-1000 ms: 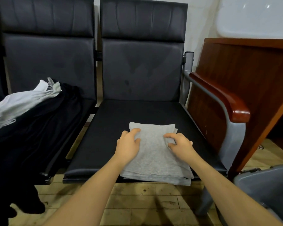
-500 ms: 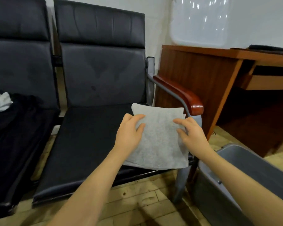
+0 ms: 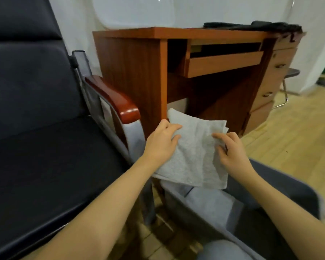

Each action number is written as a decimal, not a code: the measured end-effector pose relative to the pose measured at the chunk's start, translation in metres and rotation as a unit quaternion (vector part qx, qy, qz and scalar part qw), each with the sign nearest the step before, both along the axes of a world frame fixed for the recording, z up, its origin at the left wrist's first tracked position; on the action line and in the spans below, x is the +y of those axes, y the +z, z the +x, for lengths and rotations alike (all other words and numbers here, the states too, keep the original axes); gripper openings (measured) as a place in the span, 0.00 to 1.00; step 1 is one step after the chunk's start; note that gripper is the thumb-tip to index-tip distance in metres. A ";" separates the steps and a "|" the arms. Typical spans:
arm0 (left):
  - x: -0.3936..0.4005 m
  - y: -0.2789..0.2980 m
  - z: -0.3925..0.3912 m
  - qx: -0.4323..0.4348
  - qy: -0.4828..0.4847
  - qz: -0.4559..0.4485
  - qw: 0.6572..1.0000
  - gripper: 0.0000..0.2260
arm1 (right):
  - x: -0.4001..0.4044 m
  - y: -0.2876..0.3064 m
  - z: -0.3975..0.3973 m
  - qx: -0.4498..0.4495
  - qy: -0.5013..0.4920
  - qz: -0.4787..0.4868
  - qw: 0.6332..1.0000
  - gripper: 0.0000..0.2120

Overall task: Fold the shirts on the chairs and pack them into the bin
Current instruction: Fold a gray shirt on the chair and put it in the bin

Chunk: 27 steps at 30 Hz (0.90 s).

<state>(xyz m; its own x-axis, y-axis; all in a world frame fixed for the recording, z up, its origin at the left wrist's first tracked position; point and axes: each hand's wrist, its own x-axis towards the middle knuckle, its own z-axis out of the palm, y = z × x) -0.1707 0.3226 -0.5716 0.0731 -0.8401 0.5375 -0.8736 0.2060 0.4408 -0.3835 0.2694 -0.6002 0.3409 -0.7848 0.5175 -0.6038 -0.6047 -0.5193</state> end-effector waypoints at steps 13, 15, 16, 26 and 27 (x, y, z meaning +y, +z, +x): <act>-0.126 -0.214 -0.173 0.052 -0.130 0.292 0.946 0.13 | -0.035 -0.199 -0.159 0.135 -0.190 0.302 0.924 0.23; -0.134 -0.243 -0.194 0.056 -0.148 0.324 0.933 0.13 | -0.036 -0.222 -0.173 0.169 -0.209 0.336 0.903 0.25; -0.139 -0.256 -0.203 0.058 -0.153 0.341 0.926 0.13 | -0.038 -0.231 -0.177 0.187 -0.223 0.356 0.888 0.26; -0.147 -0.296 -0.215 -0.218 -0.169 0.432 0.859 0.22 | -0.052 -0.266 -0.178 0.324 -0.222 0.466 0.793 0.29; -0.144 -0.290 -0.209 -0.216 -0.167 0.417 0.867 0.22 | -0.051 -0.263 -0.175 0.320 -0.217 0.449 0.806 0.28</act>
<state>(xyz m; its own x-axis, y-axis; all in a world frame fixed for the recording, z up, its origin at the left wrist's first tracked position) -0.3799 0.1788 -0.8618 -0.3049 -0.8853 -0.3512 -0.9478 0.2457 0.2034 -0.5583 0.2181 -0.8636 -0.0950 -0.8619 -0.4981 -0.9751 0.1813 -0.1278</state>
